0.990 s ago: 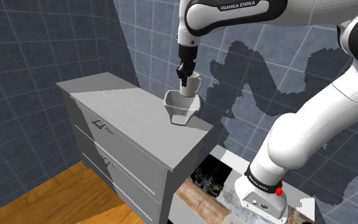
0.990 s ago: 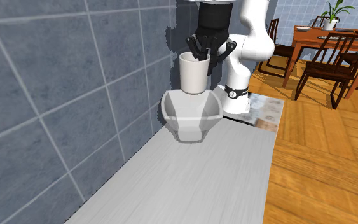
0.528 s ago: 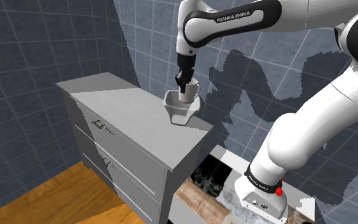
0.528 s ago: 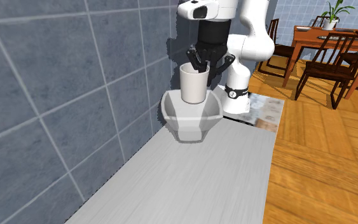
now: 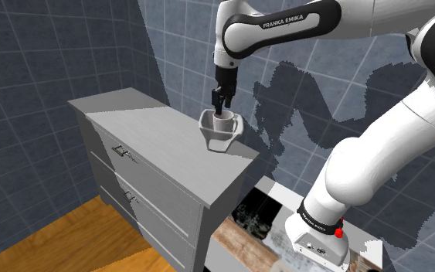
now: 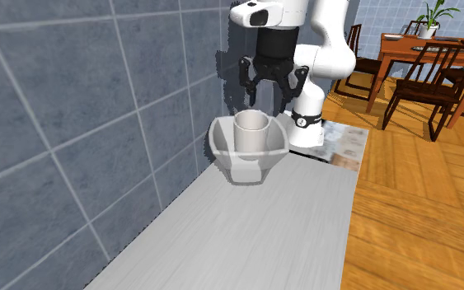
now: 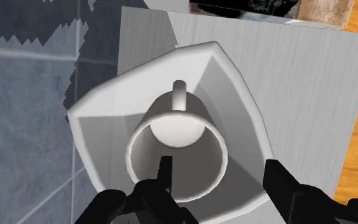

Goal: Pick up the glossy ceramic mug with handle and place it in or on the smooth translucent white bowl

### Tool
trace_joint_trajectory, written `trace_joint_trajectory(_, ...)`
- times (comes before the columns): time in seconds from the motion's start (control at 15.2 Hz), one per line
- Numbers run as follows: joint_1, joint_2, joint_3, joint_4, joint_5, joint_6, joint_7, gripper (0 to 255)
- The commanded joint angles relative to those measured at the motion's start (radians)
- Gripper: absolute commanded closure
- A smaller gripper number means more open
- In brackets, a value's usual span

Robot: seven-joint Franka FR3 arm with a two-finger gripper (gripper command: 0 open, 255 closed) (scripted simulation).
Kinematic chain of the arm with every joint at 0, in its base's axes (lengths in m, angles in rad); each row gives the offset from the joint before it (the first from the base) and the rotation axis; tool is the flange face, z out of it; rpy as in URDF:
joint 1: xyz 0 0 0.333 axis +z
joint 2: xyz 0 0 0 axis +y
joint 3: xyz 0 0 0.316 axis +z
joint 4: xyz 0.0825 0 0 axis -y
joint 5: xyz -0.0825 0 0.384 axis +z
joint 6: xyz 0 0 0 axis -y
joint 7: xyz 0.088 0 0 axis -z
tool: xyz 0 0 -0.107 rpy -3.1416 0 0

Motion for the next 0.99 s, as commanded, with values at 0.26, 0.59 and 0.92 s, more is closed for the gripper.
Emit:
trace_joint_trajectory(0.26, 0.001, -0.003, 0.001, 0.030, 0.001, -0.034, -0.001, 0)
trace_joint_trajectory(0.59, 0.003, -0.006, 0.005, 0.122, 0.004, -0.128, -0.002, 0)
trace_joint_trajectory(0.92, 0.003, -0.006, 0.005, 0.122, 0.004, -0.128, -0.002, 0)
